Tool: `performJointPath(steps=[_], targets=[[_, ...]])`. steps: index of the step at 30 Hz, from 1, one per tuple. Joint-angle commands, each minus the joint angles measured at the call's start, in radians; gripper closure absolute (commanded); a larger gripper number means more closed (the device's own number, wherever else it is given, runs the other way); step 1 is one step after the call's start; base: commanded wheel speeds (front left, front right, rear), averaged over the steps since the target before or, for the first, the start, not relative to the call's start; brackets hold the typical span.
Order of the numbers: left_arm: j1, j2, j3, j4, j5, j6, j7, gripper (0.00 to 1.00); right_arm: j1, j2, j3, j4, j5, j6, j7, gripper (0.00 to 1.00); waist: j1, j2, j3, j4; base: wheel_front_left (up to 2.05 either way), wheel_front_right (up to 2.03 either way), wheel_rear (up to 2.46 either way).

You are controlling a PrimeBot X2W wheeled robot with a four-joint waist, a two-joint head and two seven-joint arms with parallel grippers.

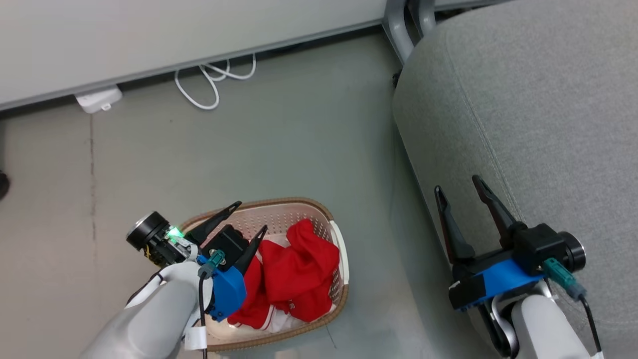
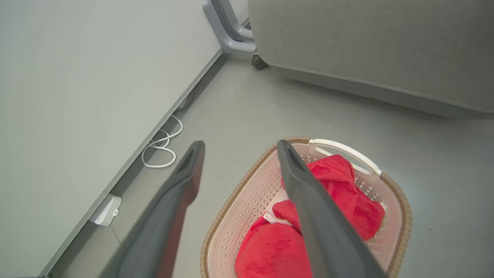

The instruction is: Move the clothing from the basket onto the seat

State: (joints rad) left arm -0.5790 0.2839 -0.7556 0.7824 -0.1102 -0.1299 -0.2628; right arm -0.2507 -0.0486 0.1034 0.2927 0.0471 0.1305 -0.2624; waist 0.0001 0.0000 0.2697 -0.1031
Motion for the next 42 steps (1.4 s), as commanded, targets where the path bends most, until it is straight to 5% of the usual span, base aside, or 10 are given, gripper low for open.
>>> performJointPath(steps=[1,16,42], targets=[[-0.047,0.016,-0.045,0.034,-0.025,0.000,-0.003,0.00,-0.033,-0.003,0.003,-0.008,0.006,0.000,-0.004,0.00,-0.0001,0.0000,0.091,-0.048,0.00,0.00,0.00],[-0.321,0.098,-0.502,0.269,-0.256,0.000,0.050,0.00,-0.224,-0.003,0.032,-0.070,-0.002,0.000,-0.004,0.00,-0.0001,0.0000,0.392,-0.101,0.00,0.00,0.00],[-0.455,0.152,-0.527,0.273,-0.115,0.000,0.324,0.00,-0.356,-0.003,0.043,-0.202,-0.024,0.000,-0.004,0.00,-0.0001,0.0000,0.726,-0.137,0.00,0.00,0.00]])
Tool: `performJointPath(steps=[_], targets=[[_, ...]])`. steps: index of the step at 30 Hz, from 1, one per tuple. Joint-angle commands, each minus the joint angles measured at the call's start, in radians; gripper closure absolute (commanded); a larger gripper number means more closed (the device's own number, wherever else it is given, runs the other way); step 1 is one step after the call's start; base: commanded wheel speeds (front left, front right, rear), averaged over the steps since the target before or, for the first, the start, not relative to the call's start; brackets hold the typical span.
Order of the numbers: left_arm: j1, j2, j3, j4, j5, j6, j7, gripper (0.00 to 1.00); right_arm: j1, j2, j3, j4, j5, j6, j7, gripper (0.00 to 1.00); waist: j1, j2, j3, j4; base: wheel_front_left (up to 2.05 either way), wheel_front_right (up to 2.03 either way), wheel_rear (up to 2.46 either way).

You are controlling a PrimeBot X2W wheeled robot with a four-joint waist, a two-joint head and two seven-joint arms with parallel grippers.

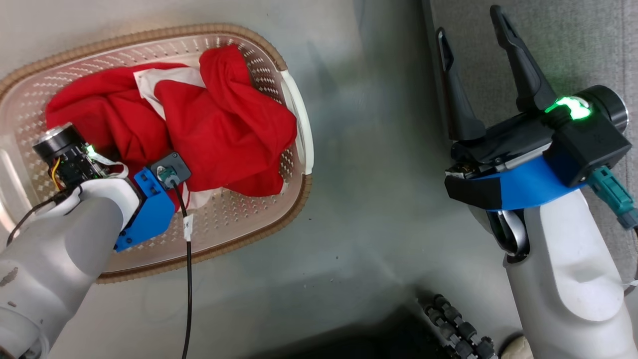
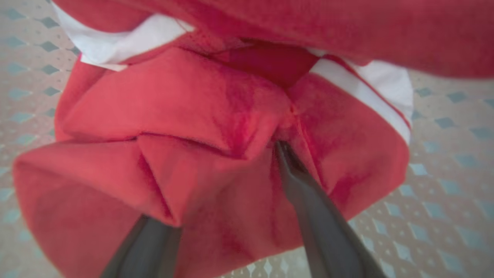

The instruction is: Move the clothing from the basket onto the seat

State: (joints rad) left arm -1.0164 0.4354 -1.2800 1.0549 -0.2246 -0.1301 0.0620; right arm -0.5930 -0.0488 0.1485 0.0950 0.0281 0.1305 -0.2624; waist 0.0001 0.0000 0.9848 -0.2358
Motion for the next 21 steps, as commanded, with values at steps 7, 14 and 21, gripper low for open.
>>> performJointPath(steps=[7,14,21], targets=[[-0.037,0.012,-0.003,0.012,-0.007,0.000,0.026,0.00,-0.003,-0.003,-0.002,-0.032,-0.002,0.000,-0.004,0.00,-0.0001,0.0000,0.046,-0.014,0.00,0.00,0.00],[-0.051,0.006,-0.003,0.032,-0.023,0.000,0.045,0.00,-0.005,-0.003,-0.006,-0.034,-0.004,0.000,-0.004,0.00,-0.0001,0.0000,0.055,-0.016,0.00,0.00,0.00],[-0.042,-0.002,-0.003,0.030,-0.013,0.000,0.035,1.00,-0.006,-0.003,-0.002,-0.027,-0.005,0.000,-0.004,0.00,-0.0001,0.0000,0.050,-0.013,0.00,0.00,0.00]])
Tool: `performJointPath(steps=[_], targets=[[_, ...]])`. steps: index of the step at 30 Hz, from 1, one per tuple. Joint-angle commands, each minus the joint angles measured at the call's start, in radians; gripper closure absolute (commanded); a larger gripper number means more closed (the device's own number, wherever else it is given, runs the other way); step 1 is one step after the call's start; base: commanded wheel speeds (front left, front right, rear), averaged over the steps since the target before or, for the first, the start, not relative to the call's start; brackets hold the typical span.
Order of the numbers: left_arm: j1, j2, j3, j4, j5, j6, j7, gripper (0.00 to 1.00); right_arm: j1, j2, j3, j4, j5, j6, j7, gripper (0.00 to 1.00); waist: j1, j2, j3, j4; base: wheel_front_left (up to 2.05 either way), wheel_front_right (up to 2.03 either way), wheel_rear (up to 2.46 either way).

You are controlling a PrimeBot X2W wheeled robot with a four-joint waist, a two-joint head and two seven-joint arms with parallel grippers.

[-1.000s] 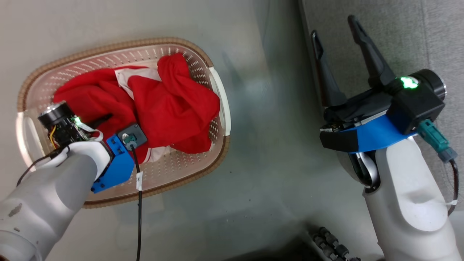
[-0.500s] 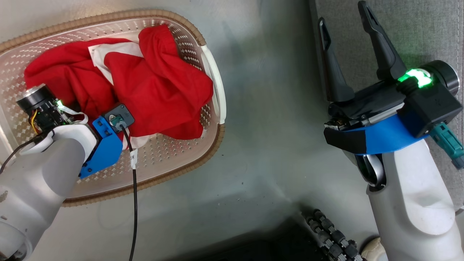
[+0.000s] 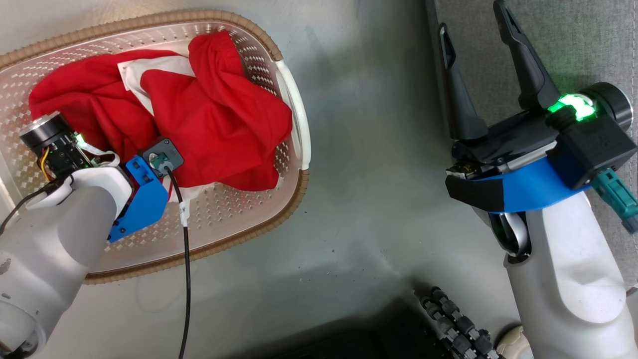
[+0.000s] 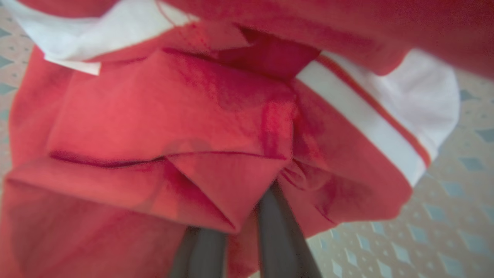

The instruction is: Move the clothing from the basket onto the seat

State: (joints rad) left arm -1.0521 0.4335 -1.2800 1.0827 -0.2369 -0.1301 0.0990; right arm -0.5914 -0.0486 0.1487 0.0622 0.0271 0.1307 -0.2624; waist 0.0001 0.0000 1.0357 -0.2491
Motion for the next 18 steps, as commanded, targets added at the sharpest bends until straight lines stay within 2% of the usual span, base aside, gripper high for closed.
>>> performJointPath(steps=[1,9,18], targets=[[-0.005,-0.002,-0.003,0.004,-0.001,0.000,-0.003,1.00,-0.009,-0.003,-0.002,0.007,-0.005,0.000,-0.004,0.00,-0.0001,0.0000,-0.003,0.002,0.00,0.00,0.00],[0.012,-0.025,-0.003,0.010,-0.038,0.000,-0.033,1.00,-0.006,-0.003,-0.012,0.019,-0.010,0.000,-0.004,0.00,-0.0001,0.0000,-0.052,0.021,0.00,0.00,0.00],[0.038,-0.081,-0.003,0.013,-0.095,0.000,-0.114,1.00,0.028,-0.003,-0.030,0.038,-0.029,0.000,-0.004,0.00,-0.0001,0.0000,-0.157,0.067,0.00,0.00,0.00]])
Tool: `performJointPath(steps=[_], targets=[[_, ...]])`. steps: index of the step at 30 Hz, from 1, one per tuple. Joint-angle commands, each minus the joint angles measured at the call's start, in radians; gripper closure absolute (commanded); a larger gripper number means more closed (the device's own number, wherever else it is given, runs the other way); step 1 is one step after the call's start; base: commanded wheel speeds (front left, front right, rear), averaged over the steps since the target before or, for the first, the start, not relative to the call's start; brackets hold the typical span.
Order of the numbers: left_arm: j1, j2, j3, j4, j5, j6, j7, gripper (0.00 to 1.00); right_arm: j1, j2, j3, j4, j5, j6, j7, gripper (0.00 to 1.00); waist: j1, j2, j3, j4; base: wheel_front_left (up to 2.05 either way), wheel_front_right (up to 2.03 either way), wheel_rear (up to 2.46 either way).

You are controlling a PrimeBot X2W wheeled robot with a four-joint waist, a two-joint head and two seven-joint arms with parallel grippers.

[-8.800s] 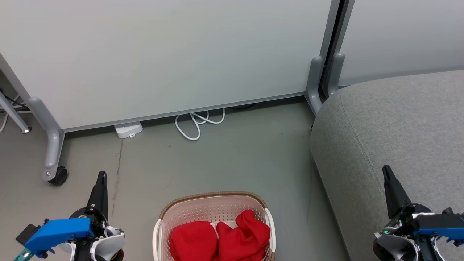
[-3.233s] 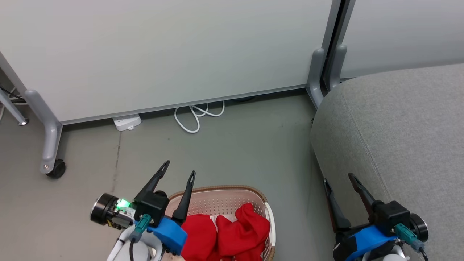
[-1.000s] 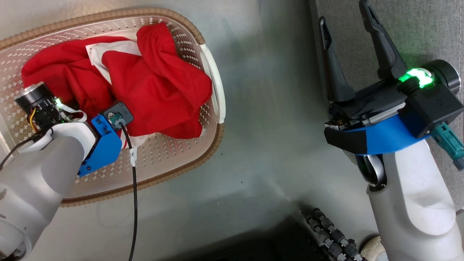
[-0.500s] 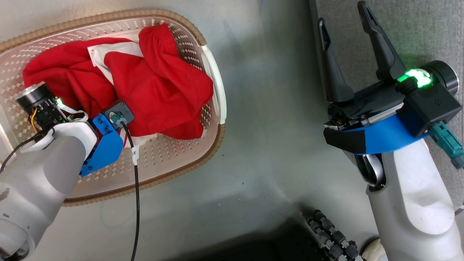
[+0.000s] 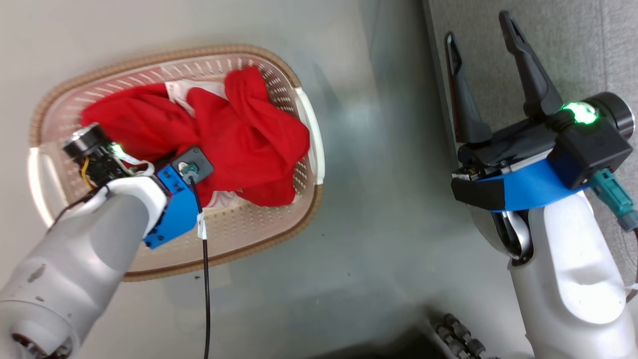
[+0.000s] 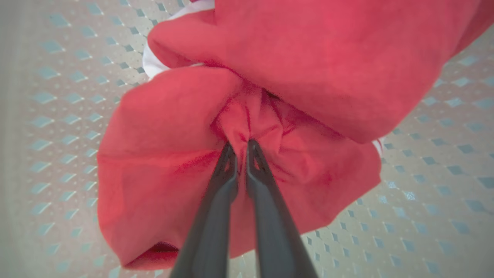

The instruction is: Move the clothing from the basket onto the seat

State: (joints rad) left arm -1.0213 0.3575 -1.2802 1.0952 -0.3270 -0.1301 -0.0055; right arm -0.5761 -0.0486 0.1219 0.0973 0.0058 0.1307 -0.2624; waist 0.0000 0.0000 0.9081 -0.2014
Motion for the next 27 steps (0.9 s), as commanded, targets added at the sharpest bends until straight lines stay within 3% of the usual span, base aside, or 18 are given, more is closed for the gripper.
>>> performJointPath(steps=[1,18,27], targets=[[0.011,-0.013,-0.003,0.001,-0.009,0.000,-0.023,1.00,0.015,-0.003,-0.006,0.006,-0.010,0.000,-0.004,0.00,0.0000,0.0000,-0.043,0.026,0.00,0.00,0.00],[0.073,-0.149,0.016,0.042,-0.167,0.000,-0.249,1.00,0.132,-0.031,-0.048,0.066,-0.032,0.000,-0.004,0.00,0.0000,0.0000,-0.352,0.160,0.00,0.00,0.00],[0.107,-0.144,0.122,-0.089,-0.192,0.043,-0.260,1.00,0.208,-0.037,-0.058,0.091,-0.025,0.000,-0.004,0.00,0.0000,0.0000,-0.495,0.195,0.00,0.00,0.00]])
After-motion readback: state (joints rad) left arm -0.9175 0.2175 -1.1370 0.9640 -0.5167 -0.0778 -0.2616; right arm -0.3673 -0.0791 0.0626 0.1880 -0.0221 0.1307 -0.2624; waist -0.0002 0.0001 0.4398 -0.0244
